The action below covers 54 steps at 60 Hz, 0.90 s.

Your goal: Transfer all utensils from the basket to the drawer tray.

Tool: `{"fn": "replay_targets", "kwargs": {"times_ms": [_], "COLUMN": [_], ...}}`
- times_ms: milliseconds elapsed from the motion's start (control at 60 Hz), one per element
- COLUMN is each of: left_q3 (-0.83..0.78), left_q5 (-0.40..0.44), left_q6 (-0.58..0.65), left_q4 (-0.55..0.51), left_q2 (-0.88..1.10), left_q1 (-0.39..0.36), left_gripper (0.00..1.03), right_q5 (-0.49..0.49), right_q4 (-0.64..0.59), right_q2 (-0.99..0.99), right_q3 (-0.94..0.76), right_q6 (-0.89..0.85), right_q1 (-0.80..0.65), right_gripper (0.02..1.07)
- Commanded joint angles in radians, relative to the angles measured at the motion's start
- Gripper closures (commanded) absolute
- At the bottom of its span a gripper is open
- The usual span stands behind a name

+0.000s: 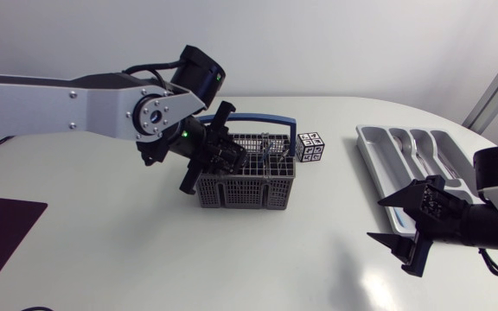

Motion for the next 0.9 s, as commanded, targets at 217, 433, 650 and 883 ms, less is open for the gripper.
{"fn": "replay_targets", "kwargs": {"times_ms": [217,433,650,883], "left_q3": [0.030,0.034,0.045,0.049], "left_q5": [0.001,0.001,-0.015,-0.031], "left_q6": [0.043,0.062,0.069,0.068], "left_q4": [-0.025,-0.068,-0.096,-0.108], "left_q2": [-0.081,-0.118,-0.140,-0.161], "left_q1": [0.002,0.007,0.016,0.020], "left_gripper": [0.97,0.97,0.97,0.97], "right_q5": [0.027,0.054,0.080,0.117], "right_q4": [-0.024,-0.021,-0.027,-0.032], "right_q2": [-0.053,-0.078,-0.099,-0.130], "right_q3": [-0.030,-0.026,-0.021,-0.024], "right_q6": [0.092,0.138,0.166,0.215], "right_q1": [0.104,0.168,0.207,0.282], "right_gripper": [0.20,0.20,0.20,0.20]}}
